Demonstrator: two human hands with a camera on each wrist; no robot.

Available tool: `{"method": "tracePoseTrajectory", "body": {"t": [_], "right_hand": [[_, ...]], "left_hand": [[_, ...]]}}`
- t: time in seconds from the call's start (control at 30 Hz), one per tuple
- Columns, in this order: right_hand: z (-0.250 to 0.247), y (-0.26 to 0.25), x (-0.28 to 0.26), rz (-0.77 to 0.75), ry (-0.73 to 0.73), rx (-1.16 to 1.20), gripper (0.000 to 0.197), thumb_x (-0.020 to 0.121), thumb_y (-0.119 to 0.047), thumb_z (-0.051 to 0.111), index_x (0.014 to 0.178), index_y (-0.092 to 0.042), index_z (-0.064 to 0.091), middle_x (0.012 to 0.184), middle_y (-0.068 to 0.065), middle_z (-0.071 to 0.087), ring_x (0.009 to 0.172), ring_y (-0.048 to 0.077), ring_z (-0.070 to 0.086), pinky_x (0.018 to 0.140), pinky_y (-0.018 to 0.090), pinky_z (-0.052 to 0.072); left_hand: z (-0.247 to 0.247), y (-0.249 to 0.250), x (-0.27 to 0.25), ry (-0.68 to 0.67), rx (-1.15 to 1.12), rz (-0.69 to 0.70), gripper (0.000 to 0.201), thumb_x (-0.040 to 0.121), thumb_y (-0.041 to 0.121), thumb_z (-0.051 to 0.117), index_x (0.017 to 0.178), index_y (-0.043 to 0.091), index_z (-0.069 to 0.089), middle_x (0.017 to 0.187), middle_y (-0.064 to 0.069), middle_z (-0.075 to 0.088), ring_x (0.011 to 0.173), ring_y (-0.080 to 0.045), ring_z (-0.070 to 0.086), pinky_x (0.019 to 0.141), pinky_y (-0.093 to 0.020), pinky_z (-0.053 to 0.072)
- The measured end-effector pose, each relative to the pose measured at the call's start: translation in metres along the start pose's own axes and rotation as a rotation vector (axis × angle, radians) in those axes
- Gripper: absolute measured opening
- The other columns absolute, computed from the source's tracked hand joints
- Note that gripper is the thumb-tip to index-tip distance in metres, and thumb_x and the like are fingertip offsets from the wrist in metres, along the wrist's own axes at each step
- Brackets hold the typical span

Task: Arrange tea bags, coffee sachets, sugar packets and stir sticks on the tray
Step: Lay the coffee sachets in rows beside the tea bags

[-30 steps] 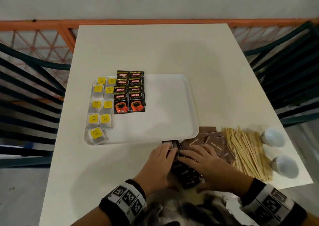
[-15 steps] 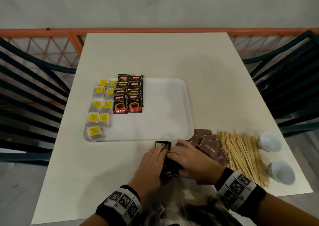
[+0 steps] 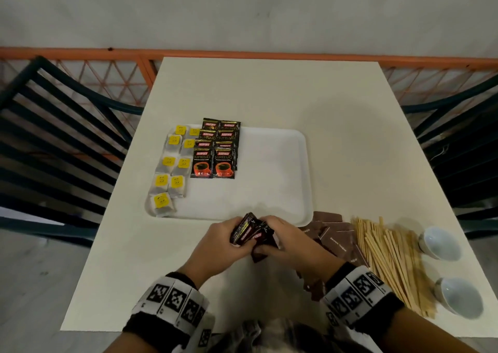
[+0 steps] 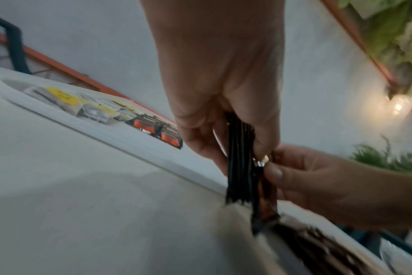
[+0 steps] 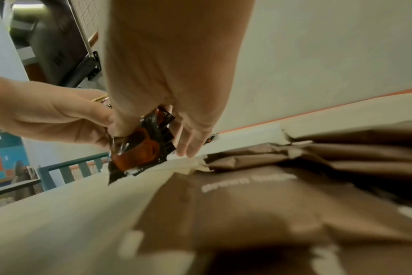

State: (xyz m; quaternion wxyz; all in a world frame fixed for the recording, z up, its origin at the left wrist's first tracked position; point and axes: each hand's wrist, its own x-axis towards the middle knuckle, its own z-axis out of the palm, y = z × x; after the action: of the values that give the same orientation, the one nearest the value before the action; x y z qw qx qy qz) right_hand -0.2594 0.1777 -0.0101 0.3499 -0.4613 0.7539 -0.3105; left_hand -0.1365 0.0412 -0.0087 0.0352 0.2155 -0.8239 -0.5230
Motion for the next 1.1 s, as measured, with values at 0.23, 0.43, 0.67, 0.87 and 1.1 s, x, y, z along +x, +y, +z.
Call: {"method": "tracePoseTrajectory", "body": {"t": [0.23, 0.43, 0.67, 0.87, 1.1], "right_hand": [[-0.008, -0.017, 0.007, 0.060, 0.004, 0.314, 0.032, 0.087, -0.029, 0.061, 0.115, -0.018, 0.049, 0.104, 0.000, 0.064, 0.098, 0.015, 0.063, 0.086, 0.034, 0.052], [-0.015, -0.039, 0.018, 0.083, -0.061, 0.659, 0.035, 0.091, -0.020, 0.055, 0.126, -0.017, 0.046, 0.114, 0.004, 0.063, 0.103, 0.012, 0.062, 0.093, 0.030, 0.051], [-0.009, -0.070, 0.029, 0.052, 0.084, -0.087, 0.056, 0.089, -0.055, 0.040, 0.133, -0.021, 0.035, 0.119, -0.003, 0.042, 0.114, 0.014, 0.036, 0.102, 0.030, 0.033], [-0.003, -0.067, 0.021, -0.153, 0.283, -0.160, 0.112, 0.052, -0.082, 0.055, 0.143, -0.034, 0.009, 0.136, -0.009, 0.018, 0.124, -0.001, 0.015, 0.105, 0.021, 0.016], [-0.010, -0.075, 0.025, -0.403, 0.030, -0.383, 0.118, 0.059, -0.050, 0.079, 0.140, -0.043, -0.006, 0.152, -0.003, 0.001, 0.140, 0.013, -0.003, 0.114, 0.028, 0.003]], "left_hand": [[-0.016, 0.013, 0.007, 0.094, -0.249, -0.112, 0.035, 0.074, 0.012, 0.076, 0.094, 0.016, 0.047, 0.084, -0.001, 0.062, 0.067, 0.002, 0.060, 0.063, -0.016, 0.050], [-0.018, 0.032, 0.011, 0.181, -0.792, -0.219, 0.040, 0.070, 0.024, 0.069, 0.108, 0.014, 0.061, 0.101, -0.007, 0.071, 0.096, -0.021, 0.067, 0.077, -0.030, 0.054], [-0.022, 0.045, 0.014, 0.072, -1.072, -0.355, 0.034, 0.086, 0.017, 0.051, 0.118, 0.022, 0.061, 0.107, -0.007, 0.070, 0.093, -0.022, 0.068, 0.066, -0.035, 0.057], [-0.033, 0.048, 0.013, 0.155, -1.037, -0.343, 0.025, 0.089, 0.006, 0.047, 0.111, 0.006, 0.060, 0.081, -0.014, 0.068, 0.068, -0.023, 0.066, 0.059, -0.030, 0.056], [-0.027, 0.056, 0.002, -0.078, -0.817, -0.315, 0.018, 0.083, 0.009, 0.058, 0.097, 0.018, 0.063, 0.086, -0.007, 0.069, 0.085, -0.019, 0.070, 0.068, -0.035, 0.055]]}}
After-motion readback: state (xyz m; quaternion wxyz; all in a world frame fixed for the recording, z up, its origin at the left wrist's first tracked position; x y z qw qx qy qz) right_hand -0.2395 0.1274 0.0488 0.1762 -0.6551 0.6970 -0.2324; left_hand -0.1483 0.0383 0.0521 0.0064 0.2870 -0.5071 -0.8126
